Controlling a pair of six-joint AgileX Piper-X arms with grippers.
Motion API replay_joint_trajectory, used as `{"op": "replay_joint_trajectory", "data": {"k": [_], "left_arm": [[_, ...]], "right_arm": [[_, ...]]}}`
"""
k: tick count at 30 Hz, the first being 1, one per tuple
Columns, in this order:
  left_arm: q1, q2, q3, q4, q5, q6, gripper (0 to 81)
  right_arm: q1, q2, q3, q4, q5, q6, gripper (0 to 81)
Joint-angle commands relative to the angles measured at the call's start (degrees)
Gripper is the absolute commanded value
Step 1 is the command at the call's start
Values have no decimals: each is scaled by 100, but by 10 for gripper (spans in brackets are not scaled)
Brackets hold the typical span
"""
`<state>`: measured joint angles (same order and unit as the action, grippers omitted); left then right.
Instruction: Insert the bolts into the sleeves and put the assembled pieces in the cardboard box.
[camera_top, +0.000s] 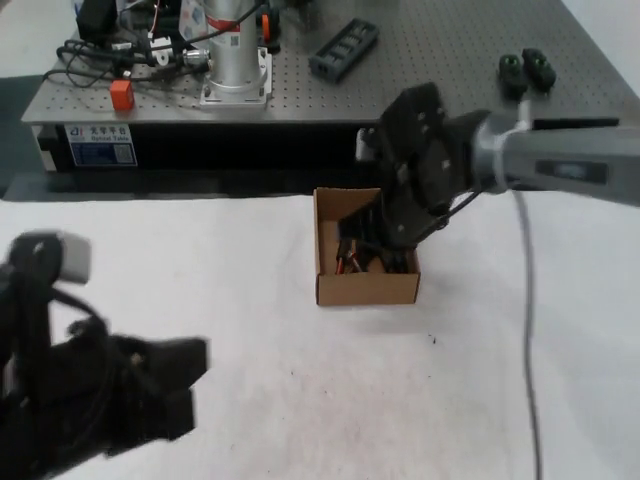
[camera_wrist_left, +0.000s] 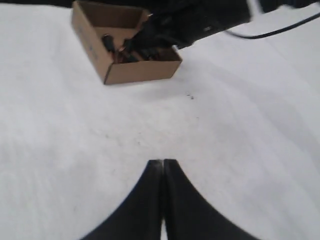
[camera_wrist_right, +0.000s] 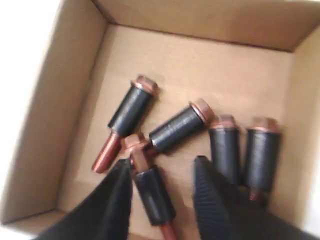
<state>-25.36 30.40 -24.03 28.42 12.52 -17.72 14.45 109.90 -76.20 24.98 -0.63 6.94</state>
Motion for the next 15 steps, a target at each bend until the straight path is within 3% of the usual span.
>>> {"op": "replay_joint_trajectory", "data": {"k": [1,8,11,13,15], "left_arm": [[8,27,-25,7,-55,47,6],[8,-1283,83,1285,-893,173,6],[8,-1740,347,1297,-873,57,6],[8,-1924,597,1297,-555,56,6],[8,-2012,888,1223,-87,56,6]], "right_arm": [[-31,-744,471,-235,-46,-60,183],[-31,-3577,3392,-953,-630,169,65],[-31,-4843,4529,-954,-683,287,1],[-31,-5715,5206,-954,-683,346,53],[-31,-6475,5664,-954,-710,374,54]]}}
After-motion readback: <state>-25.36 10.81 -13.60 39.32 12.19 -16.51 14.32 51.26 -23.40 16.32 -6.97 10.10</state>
